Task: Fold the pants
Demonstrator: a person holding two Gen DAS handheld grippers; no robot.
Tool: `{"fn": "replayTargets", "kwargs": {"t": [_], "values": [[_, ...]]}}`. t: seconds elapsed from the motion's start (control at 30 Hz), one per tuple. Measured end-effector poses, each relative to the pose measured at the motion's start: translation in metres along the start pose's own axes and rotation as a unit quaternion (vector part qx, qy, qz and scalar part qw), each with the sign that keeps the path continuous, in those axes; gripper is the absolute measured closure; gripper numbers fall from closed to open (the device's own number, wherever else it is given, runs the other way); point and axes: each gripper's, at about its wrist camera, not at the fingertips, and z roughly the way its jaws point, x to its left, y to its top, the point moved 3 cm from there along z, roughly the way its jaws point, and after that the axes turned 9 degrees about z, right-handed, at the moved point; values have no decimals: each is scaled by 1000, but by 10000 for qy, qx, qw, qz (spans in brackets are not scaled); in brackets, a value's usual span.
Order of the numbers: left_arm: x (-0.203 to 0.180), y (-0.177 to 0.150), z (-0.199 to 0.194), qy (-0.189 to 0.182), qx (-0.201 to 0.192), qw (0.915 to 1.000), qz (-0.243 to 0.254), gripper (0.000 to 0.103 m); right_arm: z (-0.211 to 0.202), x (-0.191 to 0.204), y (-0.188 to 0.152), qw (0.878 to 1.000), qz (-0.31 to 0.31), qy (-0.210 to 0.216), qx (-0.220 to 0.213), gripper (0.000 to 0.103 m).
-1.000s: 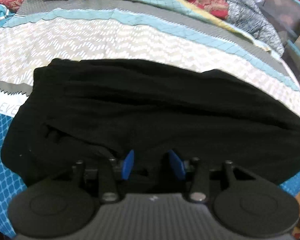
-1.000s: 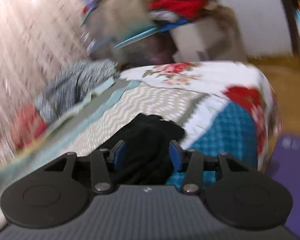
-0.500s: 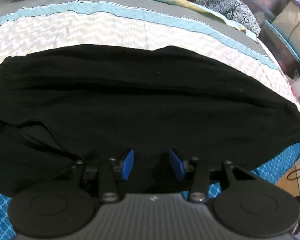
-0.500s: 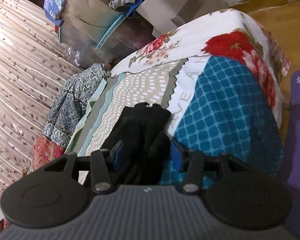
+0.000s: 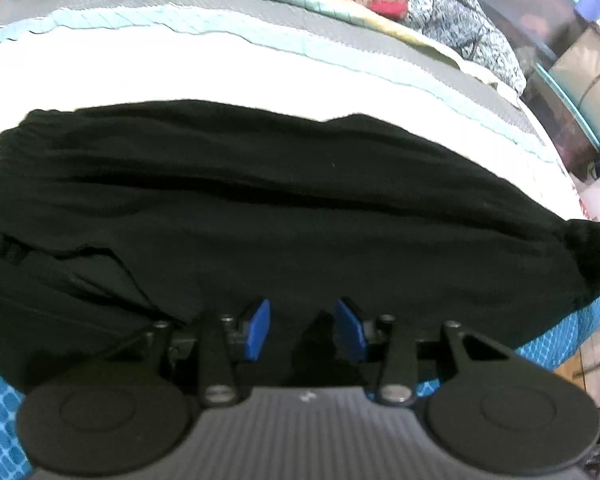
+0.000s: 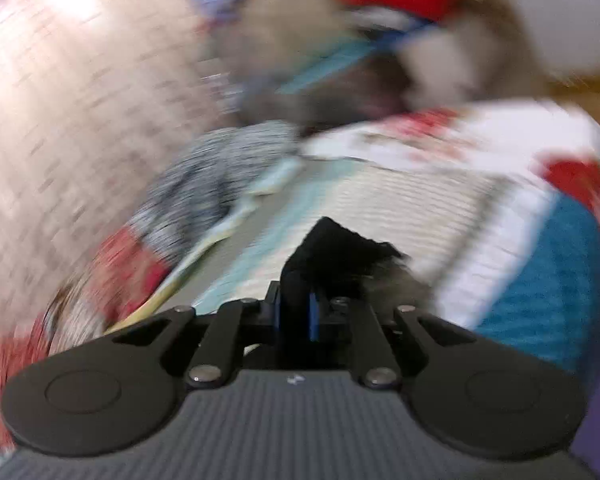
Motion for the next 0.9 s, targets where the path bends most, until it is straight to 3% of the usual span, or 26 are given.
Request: {"fn": "replayTargets", "kwargs": {"t": [0.07,0.17,0.27,0.3,0.37,0.4,0.47,0.5,0.57,0.67,0.73,0.8,0.9], "values": [[4,-1,-6,-34,-83,9999,-66,65,0,37,-20,9961,-833,164,227,88],[12,-5,-15,-49,-186,9997,-123,65,6,82,-74,9693,-2333,242,731,87],[23,-11,-23,-30,-221,9996,-198,65,15,104,-142,9151,-3826,169,1260,87],[27,-12,-25,-31,-230,9994,-243,65,19,108,-168,8879,-4390,19,1373,84],[36,-16,-29,-50,-267,9990,-353,65,19,109,-200,8502,-5056,-93,1463,79],[40,-18,-32,-64,-290,9987,-404,65,16,109,-211,8362,-5301,-113,1401,75],[47,-21,-35,-103,-314,9982,-493,64,8,109,-214,8273,-5467,-186,1279,71],[49,-22,-35,-98,-321,9981,-523,63,4,110,-211,8302,-5418,-153,1299,69],[53,-25,-36,-115,-327,9978,-570,63,-5,110,-199,8437,-5190,-16,1370,54],[57,-25,-38,-202,-370,9973,-599,63,-20,115,-186,8560,-4972,237,1396,54],[58,-25,-43,-233,-453,9971,-569,63,-29,118,-177,8725,-4658,461,1403,55],[60,-25,-49,-241,-560,9965,-564,62,-23,116,-165,8975,-4171,478,1349,58],[67,-27,-57,-265,-689,9952,-645,61,-2,108,-150,9323,-3368,193,1308,78]]}}
